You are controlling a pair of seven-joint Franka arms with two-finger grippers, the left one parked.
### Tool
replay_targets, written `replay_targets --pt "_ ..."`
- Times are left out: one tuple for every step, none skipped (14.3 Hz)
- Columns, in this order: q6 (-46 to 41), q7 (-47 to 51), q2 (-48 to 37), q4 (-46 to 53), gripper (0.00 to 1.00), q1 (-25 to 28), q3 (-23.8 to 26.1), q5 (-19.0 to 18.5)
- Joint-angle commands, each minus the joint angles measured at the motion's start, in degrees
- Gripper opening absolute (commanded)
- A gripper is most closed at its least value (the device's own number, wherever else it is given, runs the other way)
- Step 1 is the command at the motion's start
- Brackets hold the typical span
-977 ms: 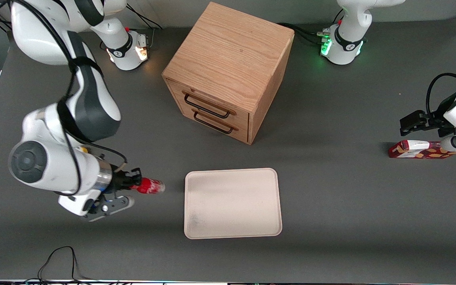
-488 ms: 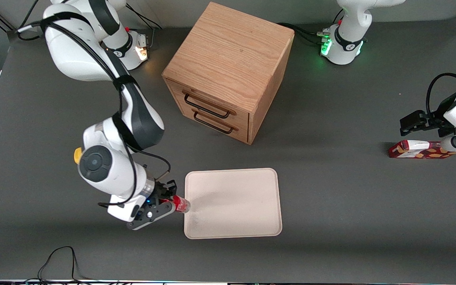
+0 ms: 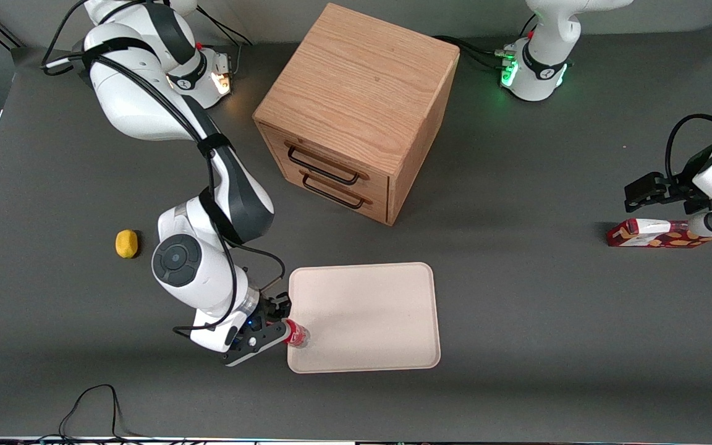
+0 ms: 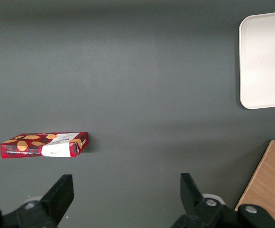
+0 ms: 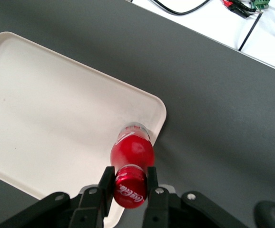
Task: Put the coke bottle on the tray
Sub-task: 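Stand the bottle upright on the tray and open the right gripper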
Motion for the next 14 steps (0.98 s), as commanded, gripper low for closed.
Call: replay_targets --pt "0.8 -0.4 2.1 3.2 0.0 1.0 -0.2 -0.8" --pt "1.0 -0.4 2.5 3.2 0.0 1.0 -0.2 -0.8" --pt "1.1 -0.3 2.5 3.2 0.0 1.3 -0.4 -0.9" --pt "1.1 -0.3 2.5 3.2 0.0 1.7 -0.4 -1.0" --pt "1.2 -0.2 2.5 3.1 0.0 1.7 -0.4 -1.7" --pt "1.6 0.6 2.5 3.1 0.0 1.8 -0.4 -2.3" --pt "2.3 1.1 2.5 3.0 0.0 1.8 -0.4 -2.4" --pt "2.9 1.2 2.5 2.8 0.0 1.8 -0.3 -2.4" --pt "3.2 1.4 2.5 2.7 0.0 1.8 -0.4 -2.4" --pt "3.3 2.2 2.5 2.6 0.0 1.8 -0.3 -2.4" --pt "3.4 3.2 2.7 2.5 0.15 1.8 -0.3 -2.4" --pt "3.5 3.2 2.7 2.5 0.49 1.8 -0.3 -2.4" --pt "3.5 2.8 2.8 2.4 0.89 1.8 -0.4 -2.6" --pt "3.5 2.8 2.8 2.3 1.0 1.8 -0.3 -2.8"
